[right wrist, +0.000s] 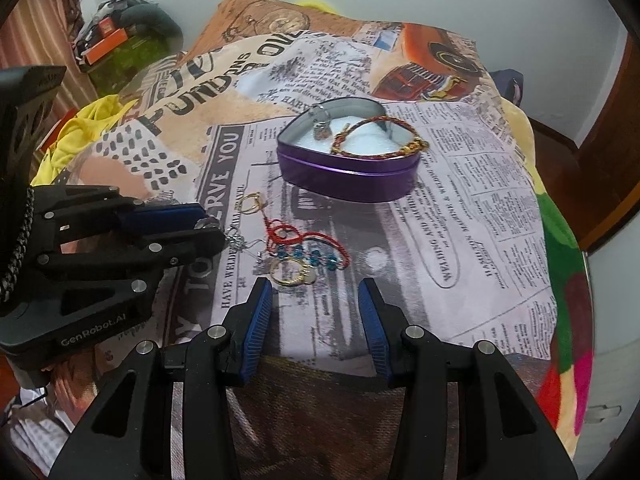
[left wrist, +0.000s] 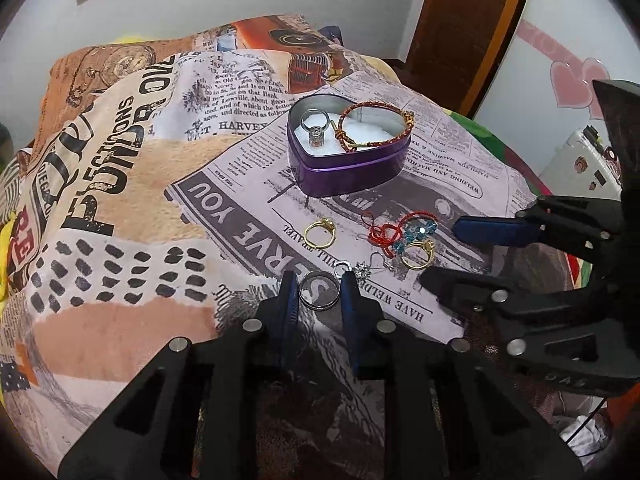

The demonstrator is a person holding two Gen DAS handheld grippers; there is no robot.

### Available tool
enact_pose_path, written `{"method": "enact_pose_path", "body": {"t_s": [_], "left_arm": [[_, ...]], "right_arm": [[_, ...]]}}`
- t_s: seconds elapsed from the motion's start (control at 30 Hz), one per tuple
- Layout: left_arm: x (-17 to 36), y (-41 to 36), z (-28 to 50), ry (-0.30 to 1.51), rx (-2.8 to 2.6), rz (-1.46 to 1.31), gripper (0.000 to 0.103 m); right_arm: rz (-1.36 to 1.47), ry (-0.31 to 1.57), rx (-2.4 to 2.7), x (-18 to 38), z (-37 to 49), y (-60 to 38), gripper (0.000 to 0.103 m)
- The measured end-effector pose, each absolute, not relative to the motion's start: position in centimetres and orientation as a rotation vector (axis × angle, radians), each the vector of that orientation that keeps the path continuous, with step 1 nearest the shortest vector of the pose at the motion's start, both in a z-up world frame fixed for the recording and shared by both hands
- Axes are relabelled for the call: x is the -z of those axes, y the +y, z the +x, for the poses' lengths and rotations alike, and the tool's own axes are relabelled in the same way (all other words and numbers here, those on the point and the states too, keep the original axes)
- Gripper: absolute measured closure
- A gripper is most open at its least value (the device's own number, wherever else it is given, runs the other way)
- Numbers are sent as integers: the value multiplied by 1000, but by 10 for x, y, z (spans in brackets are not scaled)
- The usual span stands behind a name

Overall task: Organize jewelry
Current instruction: 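Grasp a silver ring with the left gripper while the right grasps a gold earring, then carry the ring and earring over the heart tin with both grippers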

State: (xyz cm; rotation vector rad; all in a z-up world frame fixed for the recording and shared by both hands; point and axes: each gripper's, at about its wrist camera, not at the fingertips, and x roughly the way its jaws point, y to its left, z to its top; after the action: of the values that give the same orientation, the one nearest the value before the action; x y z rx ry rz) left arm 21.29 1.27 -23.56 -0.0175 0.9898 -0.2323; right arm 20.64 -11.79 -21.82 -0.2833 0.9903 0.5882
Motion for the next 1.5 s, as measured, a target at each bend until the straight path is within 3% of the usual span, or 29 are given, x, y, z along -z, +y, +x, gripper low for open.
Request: {"method": "enact_pose_path", "body": {"t_s": [0.1,0.3,0.4,0.43,0.47,1.5], "left_arm": [[233,16,208,986,234,-32,82],[233,18,206,985,239,-42,82],[233,18,205,984,238,-42,82],[232,18,205,984,237,-43,82],[232,18,205,983,236,-44,82],[160,0,207,825,229,-11,82]], "right_arm": [[-304,978,-589,220,205,-112,63],[-329,952,-596,222,204,-101,81],[-344,941,-588,223,204,-98,82],[-341,942,-588,222,205,-98,91],[-336,945,-590,221,205,-99,95],[-203,778,-510,149,207,-141,95]]}}
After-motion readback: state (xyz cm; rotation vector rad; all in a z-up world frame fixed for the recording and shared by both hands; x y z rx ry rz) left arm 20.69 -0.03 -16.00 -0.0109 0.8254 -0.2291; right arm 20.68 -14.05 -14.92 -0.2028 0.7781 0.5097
